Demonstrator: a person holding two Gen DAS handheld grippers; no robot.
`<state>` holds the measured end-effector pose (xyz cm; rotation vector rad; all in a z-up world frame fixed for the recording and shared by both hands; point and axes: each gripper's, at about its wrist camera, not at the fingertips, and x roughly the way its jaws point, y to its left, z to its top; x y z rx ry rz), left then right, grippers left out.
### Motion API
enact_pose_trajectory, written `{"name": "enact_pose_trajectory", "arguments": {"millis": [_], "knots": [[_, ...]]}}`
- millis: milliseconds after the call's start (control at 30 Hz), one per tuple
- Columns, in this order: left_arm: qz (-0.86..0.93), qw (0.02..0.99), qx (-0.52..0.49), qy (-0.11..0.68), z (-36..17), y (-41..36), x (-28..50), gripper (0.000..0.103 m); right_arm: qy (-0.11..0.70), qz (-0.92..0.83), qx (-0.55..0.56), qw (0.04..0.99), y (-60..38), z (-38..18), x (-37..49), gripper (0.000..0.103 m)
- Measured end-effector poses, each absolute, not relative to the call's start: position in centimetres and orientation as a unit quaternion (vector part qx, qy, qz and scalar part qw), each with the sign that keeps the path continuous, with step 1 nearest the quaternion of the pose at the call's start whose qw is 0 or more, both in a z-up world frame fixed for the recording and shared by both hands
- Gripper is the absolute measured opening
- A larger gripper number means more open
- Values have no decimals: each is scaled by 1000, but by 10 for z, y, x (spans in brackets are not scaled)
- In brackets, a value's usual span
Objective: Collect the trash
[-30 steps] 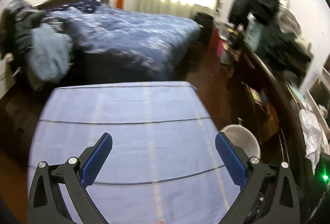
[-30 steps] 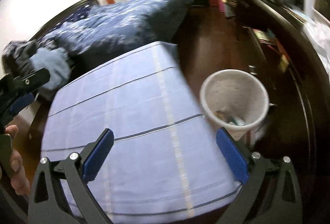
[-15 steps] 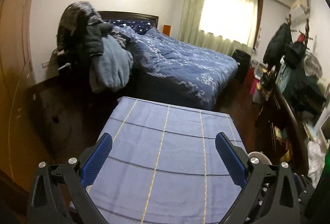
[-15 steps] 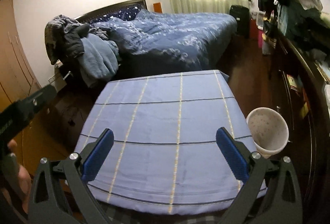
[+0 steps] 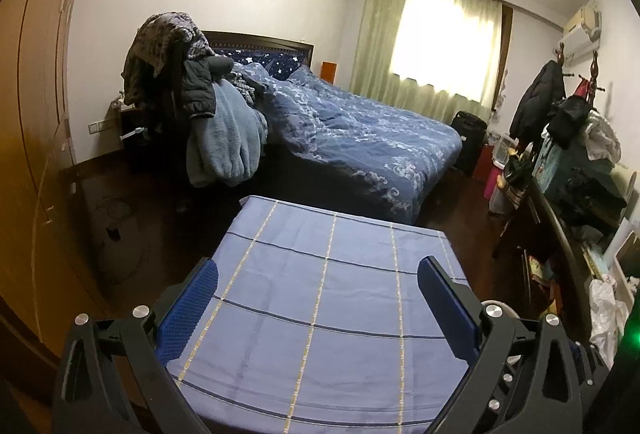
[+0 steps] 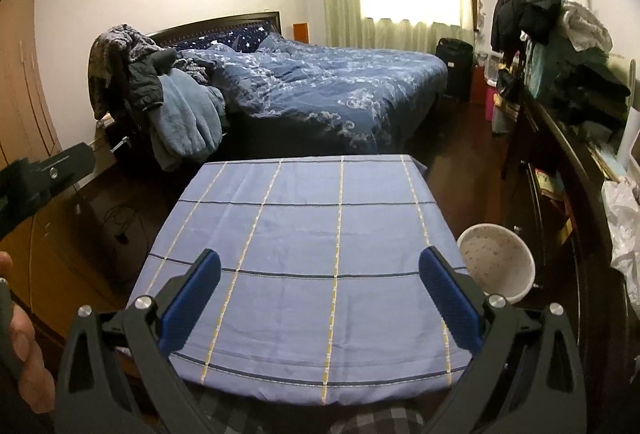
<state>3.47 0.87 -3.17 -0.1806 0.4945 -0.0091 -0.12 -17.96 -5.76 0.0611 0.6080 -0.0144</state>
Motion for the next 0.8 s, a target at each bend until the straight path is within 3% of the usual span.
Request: {"name": "enact_pose_trajectory", "arguments": {"millis": [800], "knots": [[-2, 970, -82, 227, -19, -5, 22, 99, 297, 5, 32, 954, -180, -53, -10, 100]]}}
